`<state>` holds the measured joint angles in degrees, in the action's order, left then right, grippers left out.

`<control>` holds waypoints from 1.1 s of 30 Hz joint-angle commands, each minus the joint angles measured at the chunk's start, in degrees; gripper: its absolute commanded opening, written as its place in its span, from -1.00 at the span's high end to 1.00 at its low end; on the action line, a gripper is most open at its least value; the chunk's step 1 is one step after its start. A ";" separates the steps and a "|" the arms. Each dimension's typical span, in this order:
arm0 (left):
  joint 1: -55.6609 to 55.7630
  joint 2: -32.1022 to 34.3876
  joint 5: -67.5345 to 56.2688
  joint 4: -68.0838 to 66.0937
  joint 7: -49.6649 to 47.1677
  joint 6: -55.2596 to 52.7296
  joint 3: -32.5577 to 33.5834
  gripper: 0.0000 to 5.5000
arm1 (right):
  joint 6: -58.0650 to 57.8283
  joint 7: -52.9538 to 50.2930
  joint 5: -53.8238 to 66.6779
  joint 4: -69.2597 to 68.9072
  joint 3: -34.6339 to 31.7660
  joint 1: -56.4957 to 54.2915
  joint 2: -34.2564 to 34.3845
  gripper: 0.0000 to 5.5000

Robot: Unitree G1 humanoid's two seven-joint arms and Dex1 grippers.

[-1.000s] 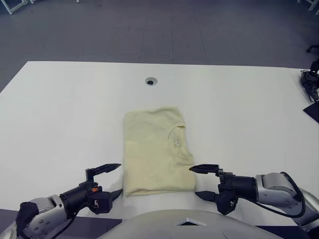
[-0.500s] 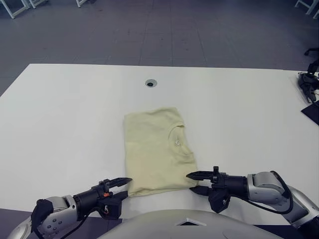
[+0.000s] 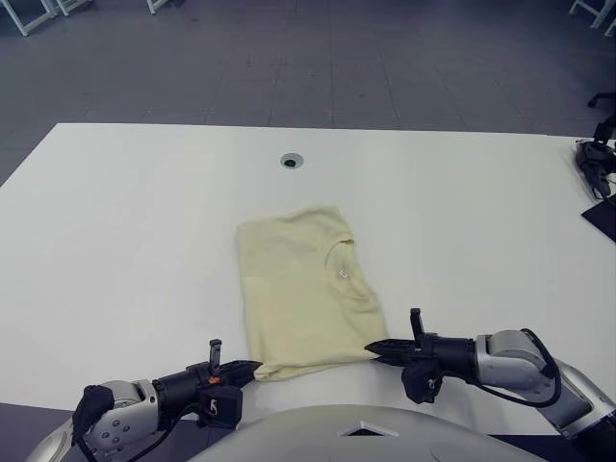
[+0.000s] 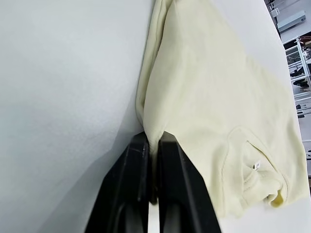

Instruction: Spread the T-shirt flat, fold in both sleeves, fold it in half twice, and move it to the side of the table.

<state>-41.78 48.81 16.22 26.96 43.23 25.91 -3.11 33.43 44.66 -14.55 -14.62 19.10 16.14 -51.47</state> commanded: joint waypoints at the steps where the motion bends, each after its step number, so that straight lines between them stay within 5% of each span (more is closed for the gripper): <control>1: -2.38 2.39 -14.05 4.44 4.93 -6.73 1.43 1.00 | -8.36 5.43 12.24 -6.00 -1.88 2.03 -3.57 0.99; 11: -13.12 6.91 -51.79 10.17 23.23 -19.93 24.33 1.00 | -28.94 20.17 49.37 -14.47 -16.06 6.27 -12.44 0.99; 19: -13.41 4.51 -58.80 11.27 30.30 -24.41 35.27 1.00 | -36.31 24.22 56.55 -18.55 -23.45 5.80 -11.67 0.99; 25: -4.45 5.39 -57.77 9.34 28.50 -29.27 33.28 1.00 | -36.89 19.81 45.96 -15.96 -18.01 -3.78 -6.39 0.99; 33: 22.95 2.70 -41.72 -5.53 14.73 -33.65 16.83 1.00 | -30.84 7.49 22.11 -1.15 -7.06 -23.69 7.57 0.99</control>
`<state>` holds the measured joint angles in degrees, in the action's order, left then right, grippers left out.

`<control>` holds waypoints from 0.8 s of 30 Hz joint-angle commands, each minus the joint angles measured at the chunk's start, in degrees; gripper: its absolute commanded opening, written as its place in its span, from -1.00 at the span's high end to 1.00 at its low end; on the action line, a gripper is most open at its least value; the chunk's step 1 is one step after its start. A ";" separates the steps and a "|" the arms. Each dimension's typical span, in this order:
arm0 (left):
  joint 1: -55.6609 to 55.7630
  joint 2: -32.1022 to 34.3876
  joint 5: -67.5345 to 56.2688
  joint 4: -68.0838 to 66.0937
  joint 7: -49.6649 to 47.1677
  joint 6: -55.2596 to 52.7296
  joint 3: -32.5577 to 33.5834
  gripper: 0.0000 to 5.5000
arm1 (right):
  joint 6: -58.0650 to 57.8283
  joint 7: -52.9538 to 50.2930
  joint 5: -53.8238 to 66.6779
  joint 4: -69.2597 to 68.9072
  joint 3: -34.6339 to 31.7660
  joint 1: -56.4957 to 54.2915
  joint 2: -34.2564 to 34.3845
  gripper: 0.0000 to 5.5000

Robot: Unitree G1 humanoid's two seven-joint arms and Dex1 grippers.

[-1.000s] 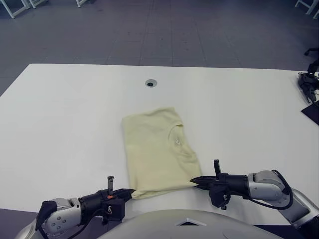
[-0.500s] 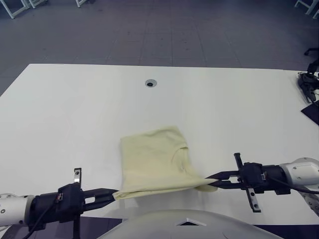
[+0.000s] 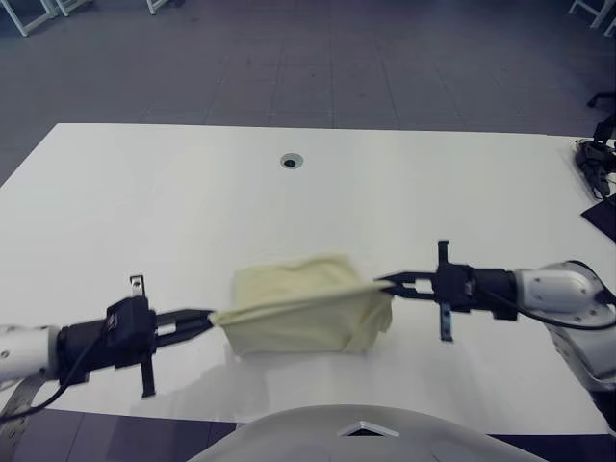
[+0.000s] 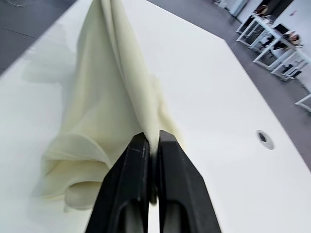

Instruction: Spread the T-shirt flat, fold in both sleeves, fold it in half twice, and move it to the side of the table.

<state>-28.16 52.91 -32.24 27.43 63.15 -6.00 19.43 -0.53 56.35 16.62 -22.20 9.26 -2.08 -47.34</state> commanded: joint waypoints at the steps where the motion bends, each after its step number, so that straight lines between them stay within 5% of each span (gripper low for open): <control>1: 11.83 -2.15 8.39 -7.23 -6.58 -1.88 -7.32 1.00 | 4.71 -5.57 -11.40 8.69 3.50 -7.01 4.91 0.99; 10: 23.98 -8.40 21.33 -17.61 -13.20 0.27 -19.85 1.00 | 14.36 -8.55 -19.86 23.43 6.98 -9.86 9.77 0.99; 12: 23.61 -9.32 22.36 -18.95 -13.95 1.11 -20.43 1.00 | 14.77 -9.80 -19.46 24.76 6.08 -9.77 10.87 0.83; 24: 22.37 -18.12 21.59 -17.80 -26.52 -5.16 -16.91 0.22 | 13.88 -20.61 -16.86 19.19 -1.01 -6.69 17.15 0.13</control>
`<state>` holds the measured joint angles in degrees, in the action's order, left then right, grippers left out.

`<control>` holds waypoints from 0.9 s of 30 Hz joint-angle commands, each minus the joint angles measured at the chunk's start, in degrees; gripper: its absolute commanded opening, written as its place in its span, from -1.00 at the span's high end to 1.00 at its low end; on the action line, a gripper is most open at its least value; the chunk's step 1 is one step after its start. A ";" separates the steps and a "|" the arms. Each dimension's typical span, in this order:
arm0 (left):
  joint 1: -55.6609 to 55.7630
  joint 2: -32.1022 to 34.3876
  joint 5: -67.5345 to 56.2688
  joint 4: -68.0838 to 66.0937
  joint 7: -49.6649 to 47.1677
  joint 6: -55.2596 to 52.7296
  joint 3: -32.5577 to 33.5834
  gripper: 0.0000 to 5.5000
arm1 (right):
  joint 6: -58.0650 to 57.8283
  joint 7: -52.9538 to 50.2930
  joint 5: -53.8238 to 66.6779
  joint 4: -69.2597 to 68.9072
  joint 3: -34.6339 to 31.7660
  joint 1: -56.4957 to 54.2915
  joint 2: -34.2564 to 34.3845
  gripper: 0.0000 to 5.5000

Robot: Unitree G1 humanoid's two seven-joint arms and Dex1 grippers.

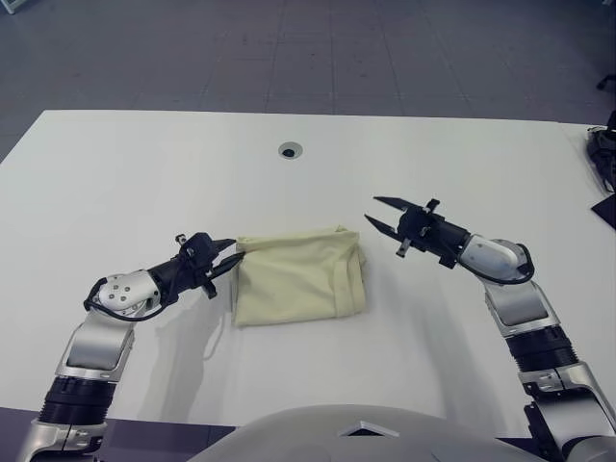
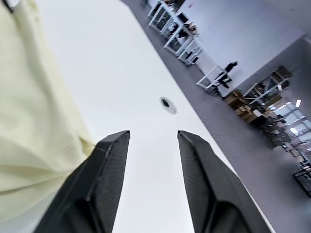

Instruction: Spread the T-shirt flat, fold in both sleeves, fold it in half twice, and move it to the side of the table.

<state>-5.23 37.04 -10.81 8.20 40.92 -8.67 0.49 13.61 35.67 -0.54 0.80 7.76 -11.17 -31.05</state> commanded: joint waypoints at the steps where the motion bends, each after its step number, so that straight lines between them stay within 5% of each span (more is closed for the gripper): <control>1: -0.28 -3.11 0.18 1.53 -5.90 -3.32 2.46 0.16 | -0.22 1.08 0.10 -5.23 2.07 3.29 0.97 0.07; 13: -3.73 -7.45 -4.22 10.31 -12.80 -4.89 10.74 -0.50 | -1.19 4.60 -14.07 3.71 22.95 -7.61 13.06 -0.57; 20: -7.14 -8.96 -4.15 15.49 -12.21 -4.19 7.94 -0.95 | 0.65 -3.52 -22.44 20.97 25.42 -13.93 17.85 -0.96; 27: -8.62 -10.20 -3.33 18.31 -13.31 -4.47 6.46 -0.96 | -5.69 -2.31 -17.60 21.49 18.22 -4.48 9.58 -0.96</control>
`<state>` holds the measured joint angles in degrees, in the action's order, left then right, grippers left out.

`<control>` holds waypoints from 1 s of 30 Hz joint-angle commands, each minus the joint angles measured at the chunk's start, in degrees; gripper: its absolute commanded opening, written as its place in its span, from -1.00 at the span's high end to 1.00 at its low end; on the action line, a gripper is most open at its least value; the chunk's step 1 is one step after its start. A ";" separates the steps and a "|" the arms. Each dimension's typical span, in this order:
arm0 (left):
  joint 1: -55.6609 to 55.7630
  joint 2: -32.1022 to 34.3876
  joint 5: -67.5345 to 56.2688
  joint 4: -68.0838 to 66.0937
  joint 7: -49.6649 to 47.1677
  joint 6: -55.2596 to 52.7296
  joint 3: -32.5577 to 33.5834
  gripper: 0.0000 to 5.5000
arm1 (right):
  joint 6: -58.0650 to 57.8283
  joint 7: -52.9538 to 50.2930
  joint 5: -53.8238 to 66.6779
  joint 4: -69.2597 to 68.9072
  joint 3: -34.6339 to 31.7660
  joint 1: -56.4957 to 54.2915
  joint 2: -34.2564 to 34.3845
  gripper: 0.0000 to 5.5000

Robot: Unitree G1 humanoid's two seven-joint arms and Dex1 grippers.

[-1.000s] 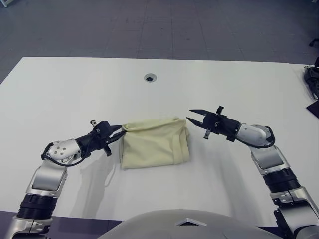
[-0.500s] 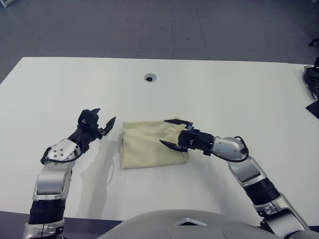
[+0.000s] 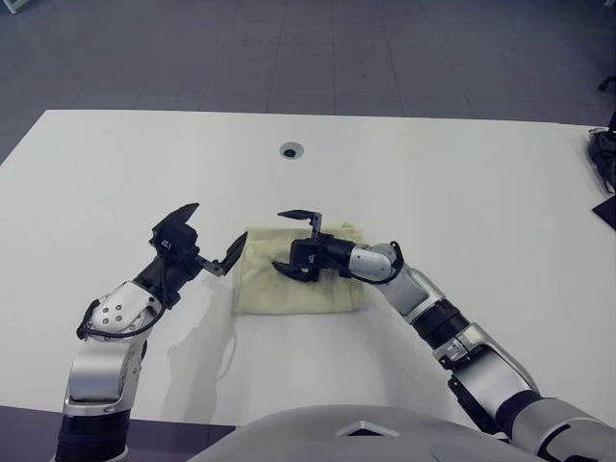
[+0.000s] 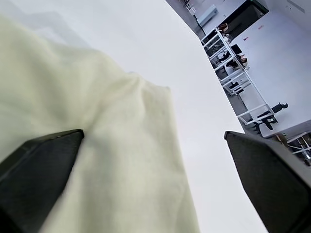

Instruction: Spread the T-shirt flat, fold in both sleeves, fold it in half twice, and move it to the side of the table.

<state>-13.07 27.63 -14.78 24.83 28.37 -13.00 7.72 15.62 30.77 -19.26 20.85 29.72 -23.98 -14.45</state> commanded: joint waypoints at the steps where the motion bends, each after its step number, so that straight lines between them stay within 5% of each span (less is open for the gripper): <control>1: -1.15 -0.94 0.82 2.53 -1.13 -0.40 -1.00 -0.96 | -10.49 1.90 2.47 0.25 -6.29 10.61 -8.27 -0.96; 5: -3.15 -1.03 0.67 7.54 -1.95 -1.64 -1.21 -0.96 | -29.39 -0.84 12.61 -10.21 -22.30 21.29 -12.01 -0.96; 8: -4.70 -2.01 0.62 10.07 -3.15 -2.20 -1.06 -0.96 | -44.16 -8.62 23.50 -17.96 -41.25 26.57 -8.72 -0.96; 12: -6.28 -2.64 1.67 12.01 -4.40 -2.48 -2.13 -0.96 | -51.84 -18.64 26.80 -23.48 -57.36 30.27 -6.70 -0.96; 21: -7.26 -3.12 4.04 15.02 -6.01 -2.82 -6.45 -0.96 | -55.56 -29.34 27.67 -29.19 -63.22 29.17 -3.22 -0.96; 30: -6.97 -8.05 4.41 13.31 -8.07 1.52 -9.80 -0.96 | -25.93 -26.96 26.29 -38.18 -59.46 24.63 -4.35 -0.96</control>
<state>-20.48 20.82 -10.86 38.90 21.03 -13.02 -1.16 -17.79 3.09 8.94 -13.55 -31.96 1.37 -18.02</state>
